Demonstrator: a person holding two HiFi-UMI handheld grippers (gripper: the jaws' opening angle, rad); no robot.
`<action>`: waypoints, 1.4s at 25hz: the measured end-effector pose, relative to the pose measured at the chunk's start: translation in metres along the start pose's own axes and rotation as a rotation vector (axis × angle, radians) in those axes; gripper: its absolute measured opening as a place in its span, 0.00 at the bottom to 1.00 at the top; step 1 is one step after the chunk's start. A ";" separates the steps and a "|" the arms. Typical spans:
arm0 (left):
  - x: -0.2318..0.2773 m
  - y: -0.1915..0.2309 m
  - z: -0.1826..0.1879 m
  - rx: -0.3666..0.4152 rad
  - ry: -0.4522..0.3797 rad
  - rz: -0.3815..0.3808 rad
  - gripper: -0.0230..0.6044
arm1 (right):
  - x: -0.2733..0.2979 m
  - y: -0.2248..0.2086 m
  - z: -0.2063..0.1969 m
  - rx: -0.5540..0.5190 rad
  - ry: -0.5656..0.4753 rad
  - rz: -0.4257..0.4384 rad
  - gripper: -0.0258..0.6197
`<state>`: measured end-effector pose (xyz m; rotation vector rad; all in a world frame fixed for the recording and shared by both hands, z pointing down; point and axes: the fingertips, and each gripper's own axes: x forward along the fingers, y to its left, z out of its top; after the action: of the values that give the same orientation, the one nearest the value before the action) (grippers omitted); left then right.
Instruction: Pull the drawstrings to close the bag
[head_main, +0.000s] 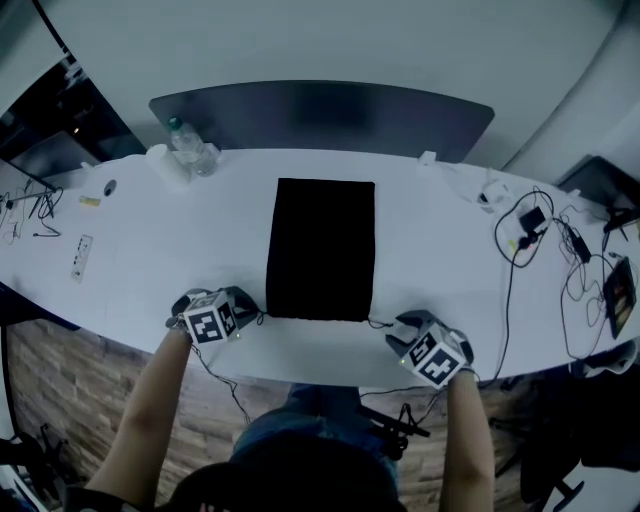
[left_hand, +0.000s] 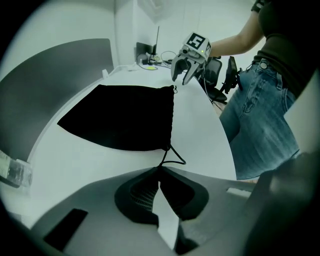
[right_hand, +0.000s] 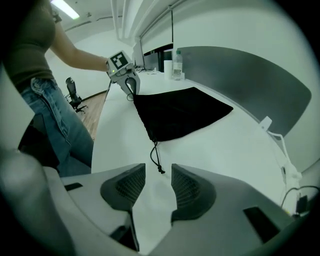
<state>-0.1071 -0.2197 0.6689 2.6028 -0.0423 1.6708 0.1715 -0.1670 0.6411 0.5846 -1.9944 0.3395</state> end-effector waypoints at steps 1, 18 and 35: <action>0.000 0.000 0.000 -0.010 -0.006 0.011 0.05 | 0.006 -0.001 0.000 -0.024 0.016 0.009 0.28; -0.008 0.000 0.003 -0.101 -0.060 0.131 0.05 | 0.016 0.001 0.002 -0.003 0.037 0.056 0.05; -0.119 0.052 0.042 -0.311 -0.419 0.427 0.05 | -0.086 -0.060 0.072 0.172 -0.308 -0.305 0.05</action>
<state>-0.1207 -0.2747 0.5448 2.7605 -0.8489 1.0445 0.1839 -0.2291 0.5313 1.0921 -2.1375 0.2449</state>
